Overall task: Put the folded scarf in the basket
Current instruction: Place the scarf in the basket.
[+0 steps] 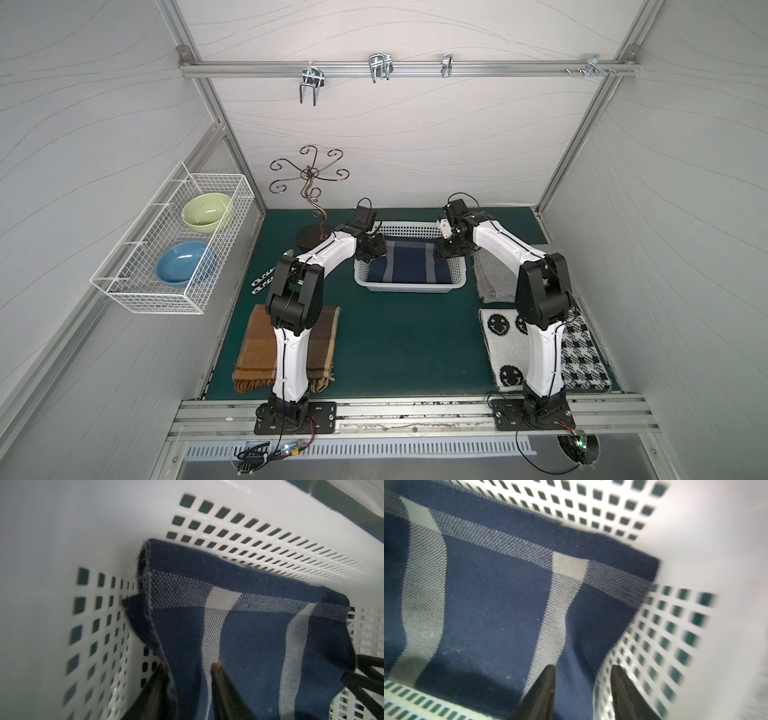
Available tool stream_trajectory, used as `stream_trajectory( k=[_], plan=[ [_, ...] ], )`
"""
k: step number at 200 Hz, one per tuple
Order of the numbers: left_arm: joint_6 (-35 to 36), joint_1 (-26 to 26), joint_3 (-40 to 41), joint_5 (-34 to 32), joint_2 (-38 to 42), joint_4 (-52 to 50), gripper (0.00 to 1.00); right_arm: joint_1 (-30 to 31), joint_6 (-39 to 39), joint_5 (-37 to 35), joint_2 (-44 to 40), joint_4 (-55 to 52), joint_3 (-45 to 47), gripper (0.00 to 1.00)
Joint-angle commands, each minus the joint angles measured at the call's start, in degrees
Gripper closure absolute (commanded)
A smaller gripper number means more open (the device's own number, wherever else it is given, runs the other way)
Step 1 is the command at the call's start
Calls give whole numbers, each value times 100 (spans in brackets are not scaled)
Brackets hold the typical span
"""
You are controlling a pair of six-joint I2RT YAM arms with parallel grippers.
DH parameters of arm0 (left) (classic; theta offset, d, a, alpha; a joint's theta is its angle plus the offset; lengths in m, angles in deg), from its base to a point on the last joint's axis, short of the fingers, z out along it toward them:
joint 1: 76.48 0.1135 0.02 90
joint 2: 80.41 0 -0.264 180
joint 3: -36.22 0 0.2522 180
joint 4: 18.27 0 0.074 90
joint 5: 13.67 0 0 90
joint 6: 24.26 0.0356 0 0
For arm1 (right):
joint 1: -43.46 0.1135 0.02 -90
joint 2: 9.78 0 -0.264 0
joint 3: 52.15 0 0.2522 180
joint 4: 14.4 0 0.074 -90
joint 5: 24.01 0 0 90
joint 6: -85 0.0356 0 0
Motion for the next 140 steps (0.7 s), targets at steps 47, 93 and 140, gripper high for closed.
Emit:
stream_trajectory(
  k=[47,93,140],
  plan=[
    [121,-40,121,-348,855,30,56,150,-210,-40,-463,-193,-129,61],
    [-76,-256,312,26,913,274,57,132,-154,330,315,-245,-588,79],
    [-155,-273,1185,170,1775,312,57,41,-132,334,456,-107,-315,81]
  ],
)
